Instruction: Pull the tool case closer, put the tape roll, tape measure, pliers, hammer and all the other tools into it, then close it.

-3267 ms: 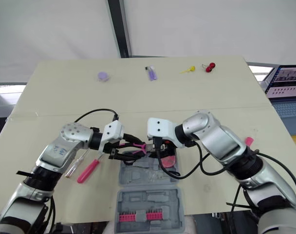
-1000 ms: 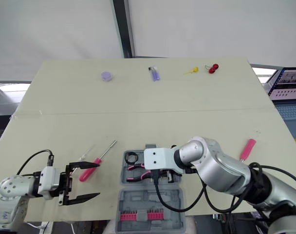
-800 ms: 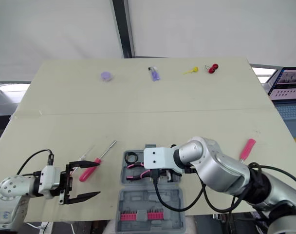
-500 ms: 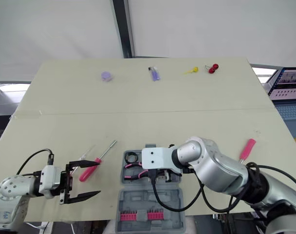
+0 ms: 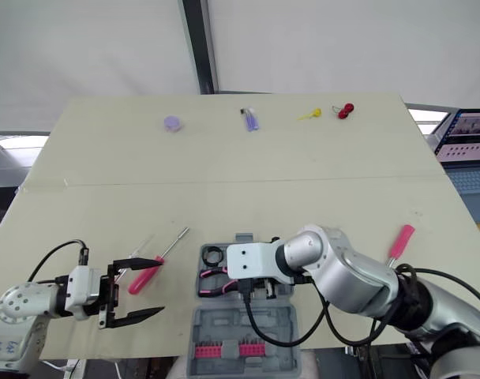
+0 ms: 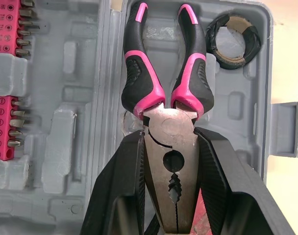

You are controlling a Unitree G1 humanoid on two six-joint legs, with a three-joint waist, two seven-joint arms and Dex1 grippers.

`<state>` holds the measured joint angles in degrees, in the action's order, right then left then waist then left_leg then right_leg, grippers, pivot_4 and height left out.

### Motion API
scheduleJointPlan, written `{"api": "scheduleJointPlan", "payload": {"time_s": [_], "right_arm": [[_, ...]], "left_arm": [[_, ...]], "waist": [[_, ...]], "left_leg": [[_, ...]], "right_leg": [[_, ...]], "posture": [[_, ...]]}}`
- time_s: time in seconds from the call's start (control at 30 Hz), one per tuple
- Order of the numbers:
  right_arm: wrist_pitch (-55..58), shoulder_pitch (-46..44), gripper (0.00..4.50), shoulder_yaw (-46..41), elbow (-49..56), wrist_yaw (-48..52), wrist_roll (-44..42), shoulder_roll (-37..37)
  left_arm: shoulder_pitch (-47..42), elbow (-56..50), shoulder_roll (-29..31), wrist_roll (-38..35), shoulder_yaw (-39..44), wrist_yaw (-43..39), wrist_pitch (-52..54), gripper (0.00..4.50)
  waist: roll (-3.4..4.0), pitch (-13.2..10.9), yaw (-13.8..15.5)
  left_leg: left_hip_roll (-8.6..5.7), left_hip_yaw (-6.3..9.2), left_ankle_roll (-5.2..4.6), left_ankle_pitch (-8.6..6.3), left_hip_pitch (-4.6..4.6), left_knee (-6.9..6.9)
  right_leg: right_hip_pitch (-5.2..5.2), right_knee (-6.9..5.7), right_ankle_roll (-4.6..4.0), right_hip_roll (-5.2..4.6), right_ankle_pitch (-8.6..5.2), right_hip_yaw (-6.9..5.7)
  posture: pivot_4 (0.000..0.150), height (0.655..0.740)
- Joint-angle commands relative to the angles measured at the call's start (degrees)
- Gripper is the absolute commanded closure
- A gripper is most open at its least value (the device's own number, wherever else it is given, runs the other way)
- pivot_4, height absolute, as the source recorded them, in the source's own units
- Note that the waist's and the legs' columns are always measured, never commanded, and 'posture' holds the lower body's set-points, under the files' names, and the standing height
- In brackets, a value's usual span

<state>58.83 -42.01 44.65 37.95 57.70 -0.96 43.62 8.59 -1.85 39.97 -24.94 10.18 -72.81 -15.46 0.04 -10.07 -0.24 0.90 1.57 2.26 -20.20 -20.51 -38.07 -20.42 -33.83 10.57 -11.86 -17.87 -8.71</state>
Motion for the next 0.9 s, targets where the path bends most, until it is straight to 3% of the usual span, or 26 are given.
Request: {"api": "scheduleJointPlan", "payload": {"time_s": [0.03, 0.77, 0.9], "right_arm": [[-1.0, -0.7, 3.53, -0.2, 0.8, -0.7, 0.6, -0.4], [-2.9, 1.5, 3.53, 0.6, -0.9, -0.4, 1.6, 0.1], [-3.1, 1.6, 1.62, 0.5, -1.0, -0.2, 1.5, 0.0]], "left_arm": [[0.0, -1.5, 0.6, -0.3, 0.1, 0.3, 0.0, 0.00], [-0.1, -1.6, 0.3, 0.5, -0.2, 1.3, -0.4, 0.00], [-0.3, -1.6, 0.3, 0.7, -0.3, 1.5, -0.5, 0.00]], "waist": [[0.00, 0.0, 0.0], [0.00, 0.0, 0.0], [0.00, 0.0, 0.0]], "left_leg": [[0.00, 0.00, 0.00, 0.00, 0.00, 0.00], [0.00, 0.00, 0.00, 0.00, 0.00, 0.00], [0.00, 0.00, 0.00, 0.00, 0.00, 0.00]], "right_leg": [[0.00, 0.00, 0.00, 0.00, 0.00, 0.00], [0.00, 0.00, 0.00, 0.00, 0.00, 0.00], [0.00, 0.00, 0.00, 0.00, 0.00, 0.00]], "posture": [[0.150, 0.7400], [0.150, 0.7400], [0.150, 0.7400]]}}
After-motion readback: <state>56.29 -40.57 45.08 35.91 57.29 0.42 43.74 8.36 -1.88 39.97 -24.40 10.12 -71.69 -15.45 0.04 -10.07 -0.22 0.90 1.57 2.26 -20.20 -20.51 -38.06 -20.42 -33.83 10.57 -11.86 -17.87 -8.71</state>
